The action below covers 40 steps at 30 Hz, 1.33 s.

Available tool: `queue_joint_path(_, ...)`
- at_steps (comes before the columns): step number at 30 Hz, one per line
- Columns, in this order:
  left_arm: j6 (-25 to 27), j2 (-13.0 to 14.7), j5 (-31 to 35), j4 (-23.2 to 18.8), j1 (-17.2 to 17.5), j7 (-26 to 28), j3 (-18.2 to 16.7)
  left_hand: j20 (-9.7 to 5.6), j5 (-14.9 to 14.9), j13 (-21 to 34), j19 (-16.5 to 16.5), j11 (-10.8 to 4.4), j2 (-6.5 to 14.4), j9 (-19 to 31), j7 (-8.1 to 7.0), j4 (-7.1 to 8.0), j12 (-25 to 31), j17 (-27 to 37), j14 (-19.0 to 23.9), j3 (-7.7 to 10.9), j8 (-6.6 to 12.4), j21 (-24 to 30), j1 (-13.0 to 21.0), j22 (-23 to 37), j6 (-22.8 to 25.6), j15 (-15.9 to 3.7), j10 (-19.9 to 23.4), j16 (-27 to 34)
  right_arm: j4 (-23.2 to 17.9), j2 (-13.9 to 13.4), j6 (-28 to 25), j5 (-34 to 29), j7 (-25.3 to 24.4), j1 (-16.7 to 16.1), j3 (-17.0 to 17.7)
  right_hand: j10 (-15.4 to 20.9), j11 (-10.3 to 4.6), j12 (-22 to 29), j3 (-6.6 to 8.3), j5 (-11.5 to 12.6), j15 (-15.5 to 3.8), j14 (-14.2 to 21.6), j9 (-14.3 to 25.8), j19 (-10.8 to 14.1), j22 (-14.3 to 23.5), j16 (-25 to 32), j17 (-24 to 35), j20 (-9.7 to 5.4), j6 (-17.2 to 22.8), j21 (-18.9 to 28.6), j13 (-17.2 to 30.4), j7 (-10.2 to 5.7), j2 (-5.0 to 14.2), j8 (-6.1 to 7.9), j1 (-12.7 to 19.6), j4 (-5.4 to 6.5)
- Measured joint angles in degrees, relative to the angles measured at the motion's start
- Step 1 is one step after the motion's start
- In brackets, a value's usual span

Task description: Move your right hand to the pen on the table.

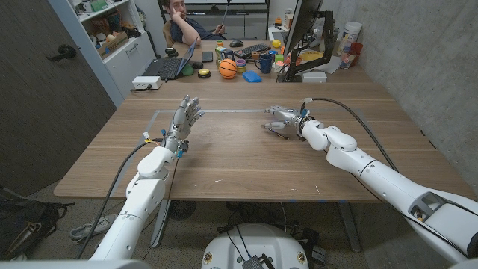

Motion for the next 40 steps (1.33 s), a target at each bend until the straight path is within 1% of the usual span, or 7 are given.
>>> queue_joint_path(2, 0.0, 0.0, 0.0, 0.0, 0.0, 0.0, 0.0, 0.0, 0.0, 0.0, 0.0, 0.0, 0.0, 0.0, 0.0, -0.19, 0.0, 0.0, 0.0, -0.19, 0.0, 0.0, 0.0, 0.0, 0.0, 0.0, 0.0, 0.0, 0.0, 0.0, 0.0, 0.0, 0.1, 0.0, 0.0, 0.2, 0.2, 0.0, 0.0, 0.3, 0.0, 0.0, 0.0, 0.0, 0.0, 0.0, 0.0, 0.0, 0.2, 0.0, 0.0, -0.25, 0.01, 0.0, 0.0, 0.0)
queue_joint_path(5, 0.3, -0.1, 0.1, 0.0, 0.0, 0.0, 0.0, 0.0, 0.0, 0.0, 0.0, 0.0, 0.0, 0.0, 0.0, -0.01, 0.0, 0.0, 0.0, -0.49, 0.0, 0.0, 0.0, 0.0, 0.0, 0.0, 0.0, 0.0, 0.1, 0.0, 0.0, 0.1, 0.2, 0.0, 0.0, 0.2, 0.2, 0.0, 0.0, 0.4, 0.0, 0.0, 0.0, 0.0, 0.0, 0.0, 0.0, 0.0, 0.2, -0.2, 0.0, -0.25, 0.23, 0.0, 0.2, 0.0)
queue_joint_path(9, 0.4, -0.1, 0.1, 0.0, -0.1, -0.1, 0.0, 0.0, 0.0, 0.0, 0.0, 0.0, 0.0, 0.0, 0.0, -0.01, 0.0, 0.0, 0.0, -0.49, 0.0, 0.0, 0.0, 0.0, 0.0, 0.0, 0.0, 0.0, 0.4, 0.0, 0.0, 0.4, 0.3, 0.0, 0.0, 0.2, 0.2, 0.0, 0.0, 0.4, 0.0, 0.0, 0.0, 0.0, 0.0, 0.0, 0.0, 0.0, 0.2, -0.2, 0.0, -0.25, -0.1, 0.0, 0.6, 0.0)
queue_joint_path(19, 0.8, -0.3, 0.2, 0.5, -0.6, -0.2, 0.0, 0.0, 0.0, 0.0, 0.0, 0.0, 0.0, 0.0, 0.0, -0.01, 0.0, 0.0, 0.0, -0.48, 0.0, -0.4, 0.0, 0.0, 0.0, 0.0, 0.0, 0.0, 1.4, 0.2, 0.5, 1.1, 0.3, 0.4, -0.1, 0.2, 0.2, 0.0, -0.24, 0.4, 0.0, 0.0, 0.0, 0.0, 0.2, 0.0, 0.0, 0.0, 0.2, -0.6, 0.0, -0.25, -0.1, 0.0, 0.5, -0.23)
queue_joint_path(29, 0.8, -0.4, 0.2, 1.8, -1.5, -0.6, 0.1, 0.0, 0.3, 0.0, 0.0, 0.0, 0.0, 0.0, 0.0, -0.01, 0.0, 0.0, 0.0, -0.48, 0.0, -0.4, 0.0, 0.0, 0.0, 0.0, 0.0, 0.0, 2.6, 0.7, 1.1, 1.7, 0.4, 1.2, -0.3, 0.2, 0.2, 0.0, -0.24, 0.4, 0.01, 0.0, 0.0, 0.0, 0.2, -0.2, 0.0, 0.0, 0.2, -0.9, 0.0, -0.25, -0.1, -0.27, 0.5, -0.23)
queue_joint_path(32, 0.8, -0.4, 0.1, 2.2, -1.7, -0.8, 0.1, 0.0, 0.3, 0.0, 0.0, 0.0, 0.0, 0.0, 0.0, -0.01, 0.0, 0.0, 0.0, -0.48, 0.0, -0.4, 0.0, 0.0, 0.0, 0.0, 0.0, 0.0, 2.9, 0.8, 1.2, 1.9, 0.4, 1.4, -0.4, 0.2, 0.2, 0.0, -0.49, 0.4, 0.01, 0.0, 0.0, 0.0, 0.2, -0.2, 0.0, 0.0, 0.2, -0.9, 0.0, -0.24, -0.1, -0.27, 0.5, 0.02)
queue_joint_path(40, 0.6, -0.4, -0.3, 3.7, -2.6, -1.3, 0.2, 0.0, 0.3, 0.0, 0.0, 0.0, 0.0, 0.0, 0.0, 0.17, 0.0, 0.0, 0.0, -0.67, 0.0, -0.6, 0.0, 0.0, 0.0, 0.0, 0.0, 0.0, 3.6, 1.2, 1.3, 2.2, 0.3, 1.9, -0.7, 0.4, 0.0, -0.4, -0.66, 0.4, 0.01, 0.0, 0.0, 0.0, 0.2, -0.2, 0.0, 0.0, 0.2, -1.3, 0.0, -0.25, -0.1, -0.27, 0.5, -0.14)
